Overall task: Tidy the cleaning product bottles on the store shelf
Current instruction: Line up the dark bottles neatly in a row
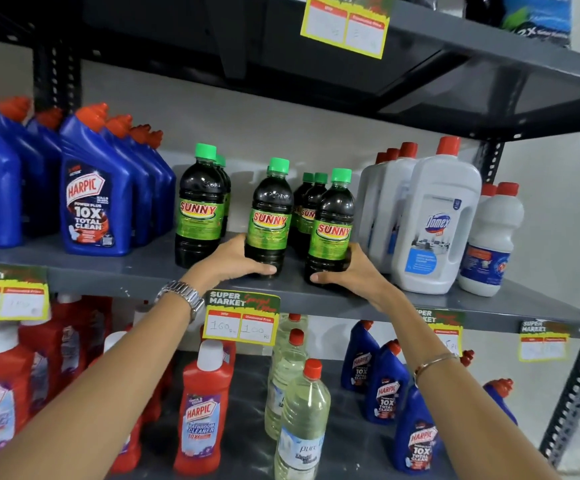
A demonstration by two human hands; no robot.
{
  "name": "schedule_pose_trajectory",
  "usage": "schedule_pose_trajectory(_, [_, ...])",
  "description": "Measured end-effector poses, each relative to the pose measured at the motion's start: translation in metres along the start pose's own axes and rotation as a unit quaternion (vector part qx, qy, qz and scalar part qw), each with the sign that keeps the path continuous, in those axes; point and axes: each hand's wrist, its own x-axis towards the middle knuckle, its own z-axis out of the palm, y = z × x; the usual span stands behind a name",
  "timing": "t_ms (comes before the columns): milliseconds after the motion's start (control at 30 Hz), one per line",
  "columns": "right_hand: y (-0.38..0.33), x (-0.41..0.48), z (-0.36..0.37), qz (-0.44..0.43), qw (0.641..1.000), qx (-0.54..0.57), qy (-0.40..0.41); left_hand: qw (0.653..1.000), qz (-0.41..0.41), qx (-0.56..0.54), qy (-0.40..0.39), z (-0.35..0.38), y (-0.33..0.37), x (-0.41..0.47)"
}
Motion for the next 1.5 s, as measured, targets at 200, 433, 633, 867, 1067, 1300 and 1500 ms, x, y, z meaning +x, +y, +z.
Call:
schedule_pose_trajectory(200, [0.008,0.014,-0.004,0.010,1.000,0.017,-0.005,1.000,0.006,-0.019,0.023,0.010,0.000,0.012])
schedule_pose_trajectory(433, [0.010,0.028,-0.005,0.022,0.999,0.039,0.002,0.998,0.001,-0.031,0.051,0.021,0.002,0.018])
schedule_pose_trajectory(633, [0.016,0.029,-0.005,0.022,0.998,0.055,0.008,0.997,0.010,-0.038,0.064,0.019,-0.004,0.015])
schedule_pose_trajectory(867, [0.023,0.033,-0.005,0.011,0.998,0.059,0.012,0.997,0.012,-0.033,0.063,0.019,-0.005,0.015])
schedule_pose_trajectory(1067, [0.025,0.035,-0.005,0.004,0.998,0.064,0.011,0.997,0.017,-0.036,0.069,0.018,-0.004,0.013])
schedule_pose_trajectory(1300, [0.028,0.037,-0.005,0.002,0.997,0.072,0.011,0.997,0.020,-0.032,0.069,0.018,-0.006,0.014])
schedule_pose_trajectory(1500, [0.029,0.038,-0.004,0.003,0.998,0.068,0.015,0.997,0.015,-0.038,0.067,0.017,-0.007,0.016])
